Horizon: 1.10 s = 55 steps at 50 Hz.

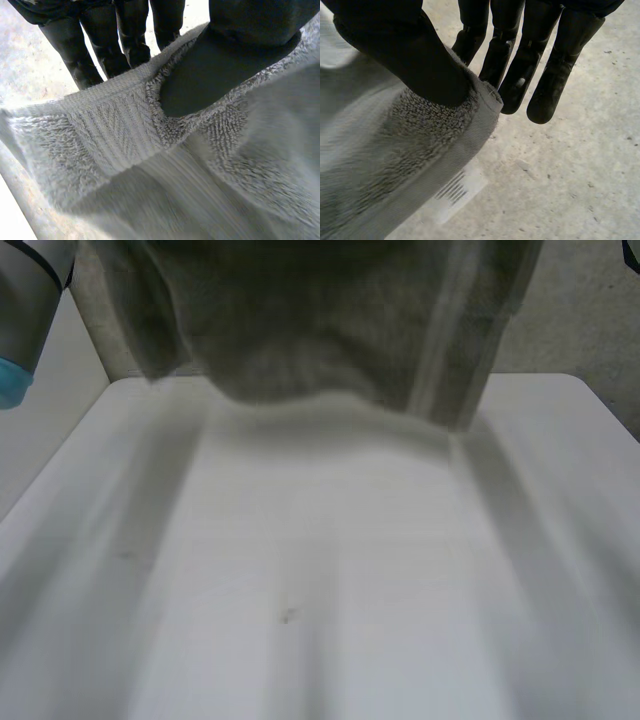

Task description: Fold the towel.

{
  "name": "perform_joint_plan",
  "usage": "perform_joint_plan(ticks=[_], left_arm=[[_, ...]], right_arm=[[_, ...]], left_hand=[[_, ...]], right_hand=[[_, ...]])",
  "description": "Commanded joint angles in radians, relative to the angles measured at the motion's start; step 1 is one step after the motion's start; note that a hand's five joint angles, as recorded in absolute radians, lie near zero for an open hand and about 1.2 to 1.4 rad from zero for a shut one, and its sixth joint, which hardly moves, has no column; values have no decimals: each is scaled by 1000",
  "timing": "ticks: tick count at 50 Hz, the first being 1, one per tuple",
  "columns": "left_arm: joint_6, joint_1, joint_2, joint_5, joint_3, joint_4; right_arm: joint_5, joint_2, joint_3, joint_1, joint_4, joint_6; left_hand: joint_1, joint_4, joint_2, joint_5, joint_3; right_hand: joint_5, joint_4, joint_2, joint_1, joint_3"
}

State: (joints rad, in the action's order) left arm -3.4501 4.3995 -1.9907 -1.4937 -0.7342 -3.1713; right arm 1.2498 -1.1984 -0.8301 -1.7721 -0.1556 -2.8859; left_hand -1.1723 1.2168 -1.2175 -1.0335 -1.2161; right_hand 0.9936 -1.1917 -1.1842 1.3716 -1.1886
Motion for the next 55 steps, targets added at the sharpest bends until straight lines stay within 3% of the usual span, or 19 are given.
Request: perform_joint_plan(ticks=[1,7,10,15,21,32,34,37,39,44,48,50,51,52,55], left_arm=[[23,29,56,7,-337,100],[12,31,99,15,-666,68],[5,28,101,13,-732,42],[-93,18,84,13,-930,-74],[-159,15,73,15,-1002,-116],[-162,18,90,13,-1027,-122],[-159,20,92,13,-1021,-122],[-158,25,92,13,-1016,-122],[-156,31,92,13,-1011,-122],[-156,32,81,13,-1010,-122],[-158,34,75,13,-1010,-122],[-158,34,70,13,-1011,-122],[-158,34,70,13,-1011,-122],[-158,34,69,13,-1013,-122],[-159,34,67,13,-1019,-122]], right_arm=[[-127,-4,-141,-1,238,80],[-133,25,-314,-1,411,287],[-130,39,-363,3,455,338],[-118,91,-558,8,499,442],[-113,111,-658,33,407,419],[-122,112,-767,62,240,191],[-124,114,-785,66,223,183],[-125,117,-790,66,222,183],[-125,117,-796,66,220,183],[-122,120,-801,66,219,192],[-119,123,-804,66,217,214],[-125,125,-808,66,217,232],[-125,125,-808,66,217,232],[-125,128,-808,66,215,238],[-125,134,-801,66,217,243]], left_hand=[[-224,179,-179,-188,-180],[-224,179,-179,-188,-180],[-224,179,-179,-188,-180],[-224,179,-179,-188,-180],[-224,179,-179,-188,-180],[-224,179,-179,-188,-180],[-224,179,-179,-188,-180],[-224,179,-179,-188,-180],[-224,179,-179,-188,-180],[-224,179,-179,-188,-180],[-224,179,-179,-188,-180],[-224,179,-179,-188,-180],[-224,179,-179,-188,-180],[-224,179,-179,-188,-180],[-224,179,-179,-188,-180]], right_hand=[[228,-205,-212,25,-208],[228,-205,-212,25,-208],[228,-205,-212,25,-208],[228,-205,-212,25,-208],[228,-205,-212,25,-208],[228,-205,-212,25,-208],[-66,90,82,-270,87],[-132,156,148,-335,152],[-310,334,326,-513,330],[-358,382,374,-561,378],[-317,341,333,-520,337],[-17,40,33,-220,37],[-15,38,31,-218,35],[212,-189,-196,9,-192],[228,-205,-212,25,-208]])
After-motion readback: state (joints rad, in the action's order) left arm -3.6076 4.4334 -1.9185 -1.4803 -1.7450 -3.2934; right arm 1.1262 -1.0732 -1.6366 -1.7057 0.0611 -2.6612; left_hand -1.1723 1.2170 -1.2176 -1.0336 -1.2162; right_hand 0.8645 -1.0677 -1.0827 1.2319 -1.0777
